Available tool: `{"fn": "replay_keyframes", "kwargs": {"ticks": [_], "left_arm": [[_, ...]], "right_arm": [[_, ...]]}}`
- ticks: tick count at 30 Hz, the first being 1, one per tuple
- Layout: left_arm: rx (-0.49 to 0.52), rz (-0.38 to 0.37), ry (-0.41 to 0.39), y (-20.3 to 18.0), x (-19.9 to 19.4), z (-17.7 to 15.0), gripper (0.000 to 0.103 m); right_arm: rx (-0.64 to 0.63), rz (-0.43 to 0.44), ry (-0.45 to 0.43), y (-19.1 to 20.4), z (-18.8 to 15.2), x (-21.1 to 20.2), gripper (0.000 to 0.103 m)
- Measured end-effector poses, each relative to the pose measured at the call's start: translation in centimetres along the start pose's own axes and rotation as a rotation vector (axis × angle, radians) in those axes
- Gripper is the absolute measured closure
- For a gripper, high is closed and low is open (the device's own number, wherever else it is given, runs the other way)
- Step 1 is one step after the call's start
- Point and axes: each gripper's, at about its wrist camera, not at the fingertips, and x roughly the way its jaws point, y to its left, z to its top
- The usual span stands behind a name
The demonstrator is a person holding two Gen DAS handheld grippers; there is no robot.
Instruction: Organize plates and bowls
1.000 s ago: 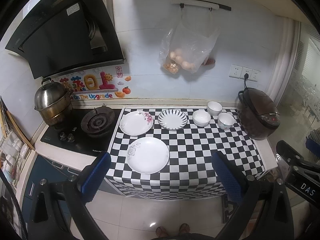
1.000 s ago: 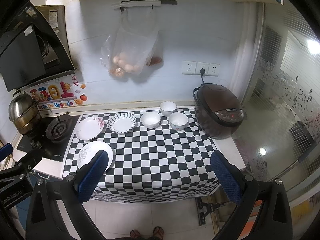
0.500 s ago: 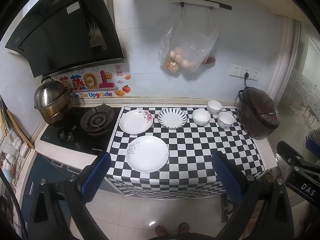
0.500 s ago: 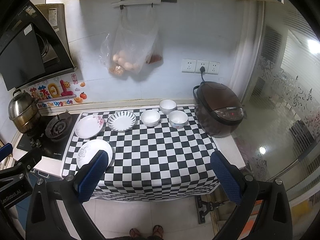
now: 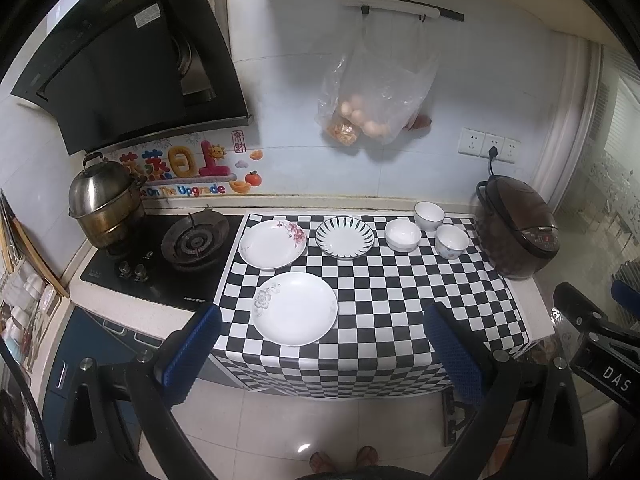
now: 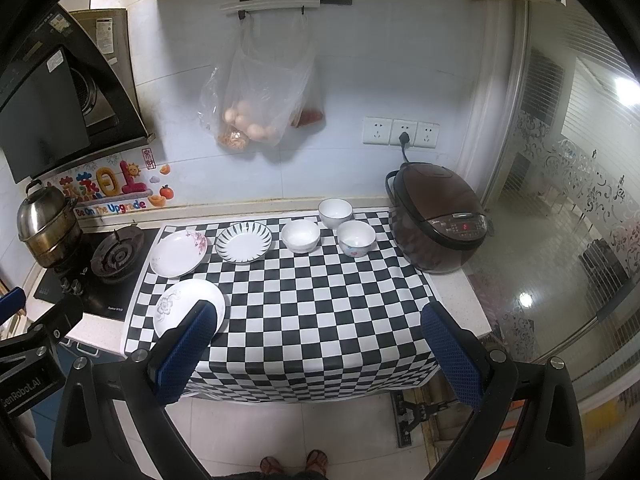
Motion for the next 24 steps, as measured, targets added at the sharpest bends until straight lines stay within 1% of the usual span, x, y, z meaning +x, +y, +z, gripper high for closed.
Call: {"fn": "replay_keyframes", "kwargs": {"ticks": [4,7,10,12,16,20,21,24], "left_arm": [[-0.002,0.001,-0.003,0.1,0.1,0.1,0.000],[-0.019,0.018,-0.018,0.8,0.8,0.6,0.000],[-0.032,0.050,-0.027,2.2,2.9,1.2,0.000],[-0.041,0.093,-0.016,3.6,5.3,1.7,0.000],[-0.065,0.165,0.057,7.0,11.5,1.9,0.000],[-0.100,0.172,0.176,10.9,18.1,1.1,0.001],[-0.109,0.174,0.208,11.8,19.9,0.9,0.001],[-0.126,0.178,0.270,13.5,23.9,-0.3,0.002]], "right_arm": [[0.006,0.004,-0.003,0.2,0.0,0.0,0.000],[0.020,0.021,0.004,0.6,0.0,0.7,0.000],[0.034,0.050,0.038,1.3,-0.1,3.0,0.000],[0.037,0.083,0.066,2.1,-0.3,5.1,0.000],[-0.002,0.141,0.153,5.0,-1.0,11.0,0.000],[-0.024,0.190,0.237,8.1,-2.0,17.0,0.000],[-0.033,0.201,0.261,9.1,-2.3,19.1,0.000],[-0.053,0.209,0.321,11.5,-3.0,24.2,0.001]]}}
